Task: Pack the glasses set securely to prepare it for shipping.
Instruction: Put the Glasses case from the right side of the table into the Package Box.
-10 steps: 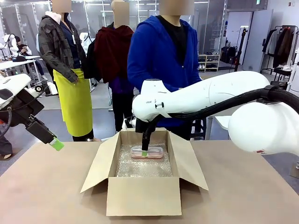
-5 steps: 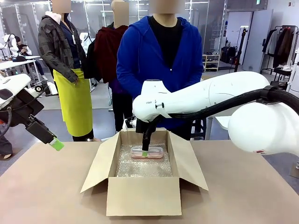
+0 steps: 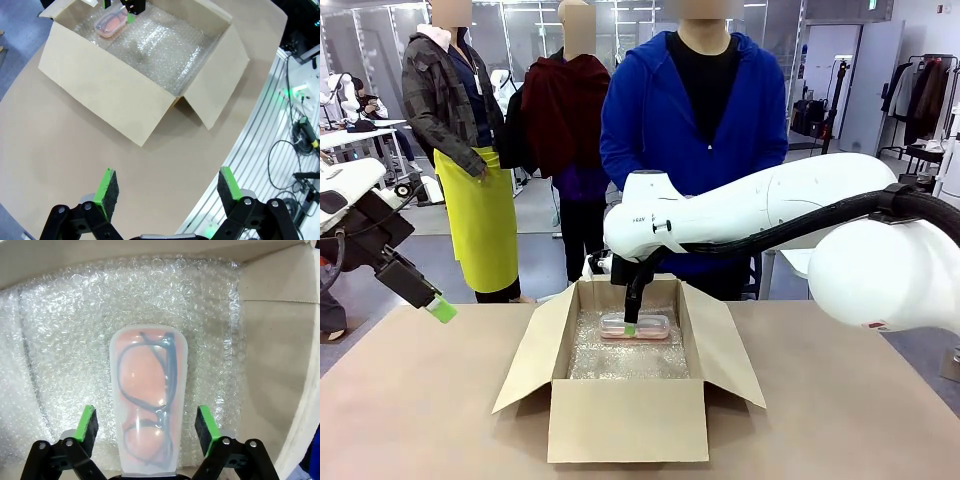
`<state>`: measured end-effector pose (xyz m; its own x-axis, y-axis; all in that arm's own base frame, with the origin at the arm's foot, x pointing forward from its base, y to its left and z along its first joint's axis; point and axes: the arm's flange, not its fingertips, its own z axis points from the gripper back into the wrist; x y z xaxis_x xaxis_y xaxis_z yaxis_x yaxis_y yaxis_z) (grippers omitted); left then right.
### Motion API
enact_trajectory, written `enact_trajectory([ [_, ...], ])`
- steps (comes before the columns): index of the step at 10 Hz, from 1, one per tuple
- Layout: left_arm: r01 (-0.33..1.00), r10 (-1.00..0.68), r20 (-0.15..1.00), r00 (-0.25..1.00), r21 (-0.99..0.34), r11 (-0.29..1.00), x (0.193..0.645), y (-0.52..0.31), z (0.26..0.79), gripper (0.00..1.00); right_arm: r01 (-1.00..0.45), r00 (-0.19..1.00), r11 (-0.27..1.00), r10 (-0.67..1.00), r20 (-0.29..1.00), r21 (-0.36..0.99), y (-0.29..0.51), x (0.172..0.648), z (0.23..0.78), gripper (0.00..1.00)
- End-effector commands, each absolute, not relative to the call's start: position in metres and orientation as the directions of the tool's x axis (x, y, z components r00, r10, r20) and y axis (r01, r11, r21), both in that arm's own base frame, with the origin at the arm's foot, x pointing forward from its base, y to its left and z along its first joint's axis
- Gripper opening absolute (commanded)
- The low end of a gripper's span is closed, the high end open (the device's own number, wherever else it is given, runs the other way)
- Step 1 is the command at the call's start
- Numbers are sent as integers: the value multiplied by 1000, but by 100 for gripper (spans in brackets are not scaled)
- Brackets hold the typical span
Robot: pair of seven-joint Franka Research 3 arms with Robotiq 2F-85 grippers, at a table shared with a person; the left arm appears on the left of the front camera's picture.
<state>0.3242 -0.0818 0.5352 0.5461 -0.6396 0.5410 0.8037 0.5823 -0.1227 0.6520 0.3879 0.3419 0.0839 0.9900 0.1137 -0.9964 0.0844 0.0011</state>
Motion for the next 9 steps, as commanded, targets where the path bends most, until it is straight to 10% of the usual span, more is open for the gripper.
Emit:
enact_trajectory([
  [1, 816, -635, 565, 527, -126, 564, 325, -81, 534, 100, -992, 114, 119, 988, 107, -37, 374, 630, 381, 100],
  [9, 816, -635, 565, 527, -126, 564, 325, -81, 534, 100, -839, 486, 542, 707, 514, 47, 147, 473, 462, 100],
])
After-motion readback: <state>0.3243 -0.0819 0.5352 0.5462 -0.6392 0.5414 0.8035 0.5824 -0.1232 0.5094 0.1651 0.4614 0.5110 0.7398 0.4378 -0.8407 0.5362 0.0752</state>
